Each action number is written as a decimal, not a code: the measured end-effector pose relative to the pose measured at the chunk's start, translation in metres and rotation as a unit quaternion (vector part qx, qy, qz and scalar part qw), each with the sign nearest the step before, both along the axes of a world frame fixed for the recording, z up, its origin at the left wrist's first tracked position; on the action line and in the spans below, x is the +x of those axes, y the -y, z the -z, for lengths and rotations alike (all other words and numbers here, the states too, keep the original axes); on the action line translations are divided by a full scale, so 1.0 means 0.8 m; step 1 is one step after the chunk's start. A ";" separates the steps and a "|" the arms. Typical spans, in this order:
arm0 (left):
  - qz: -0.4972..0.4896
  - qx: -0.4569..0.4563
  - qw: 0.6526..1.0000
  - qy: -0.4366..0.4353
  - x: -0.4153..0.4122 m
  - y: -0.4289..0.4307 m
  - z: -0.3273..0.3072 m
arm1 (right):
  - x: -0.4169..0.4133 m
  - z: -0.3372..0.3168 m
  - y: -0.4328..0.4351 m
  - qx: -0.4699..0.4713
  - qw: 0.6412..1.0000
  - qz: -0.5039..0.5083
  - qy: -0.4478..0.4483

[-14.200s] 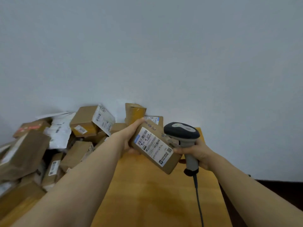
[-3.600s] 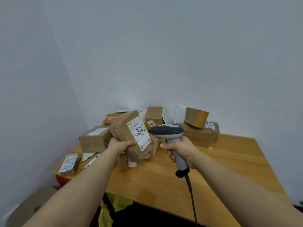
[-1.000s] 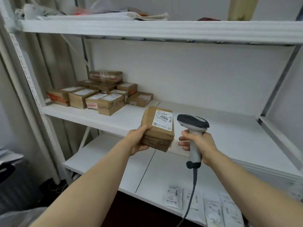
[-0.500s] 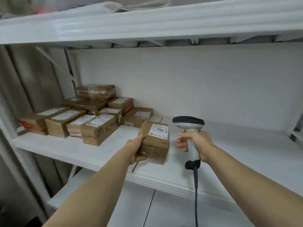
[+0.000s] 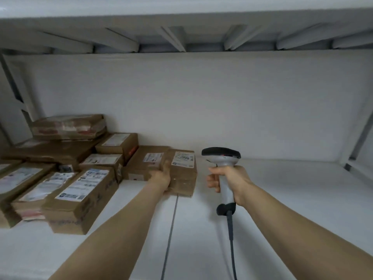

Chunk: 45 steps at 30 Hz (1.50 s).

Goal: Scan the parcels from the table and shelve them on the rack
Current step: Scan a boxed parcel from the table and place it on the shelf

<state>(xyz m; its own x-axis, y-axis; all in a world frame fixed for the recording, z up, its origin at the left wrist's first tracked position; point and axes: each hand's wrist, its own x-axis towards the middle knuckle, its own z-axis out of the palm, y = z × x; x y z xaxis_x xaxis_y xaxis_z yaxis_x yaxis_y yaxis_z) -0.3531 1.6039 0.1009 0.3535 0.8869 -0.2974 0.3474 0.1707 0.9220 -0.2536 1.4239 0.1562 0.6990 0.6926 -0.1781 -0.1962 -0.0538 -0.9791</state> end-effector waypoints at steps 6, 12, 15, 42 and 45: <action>0.236 0.456 0.799 -0.313 -0.001 -0.012 0.005 | -0.001 0.003 -0.028 -0.009 1.000 0.009 0.000; 0.284 0.507 0.753 -0.309 0.017 -0.014 0.003 | 0.003 0.008 -0.032 -0.005 1.000 0.030 -0.004; 0.226 0.534 0.740 -0.342 0.036 -0.017 -0.003 | 0.009 0.011 -0.030 -0.003 0.999 0.048 -0.006; 0.526 0.606 0.577 -0.152 0.227 0.570 0.000 | 0.035 0.044 0.557 -0.058 0.953 0.297 -0.024; 0.579 0.614 0.526 -0.106 0.239 0.696 0.012 | 0.025 0.050 0.679 -0.082 0.925 0.371 -0.022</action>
<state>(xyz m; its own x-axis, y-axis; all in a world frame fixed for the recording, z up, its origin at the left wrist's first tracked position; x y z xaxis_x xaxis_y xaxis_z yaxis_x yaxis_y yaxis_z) -0.1615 1.0469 0.0910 0.9427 -0.3163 0.1064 -0.3192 -0.9476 0.0104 -0.2338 0.8805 0.1163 0.9607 -0.0129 -0.2774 -0.2777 -0.0359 -0.9600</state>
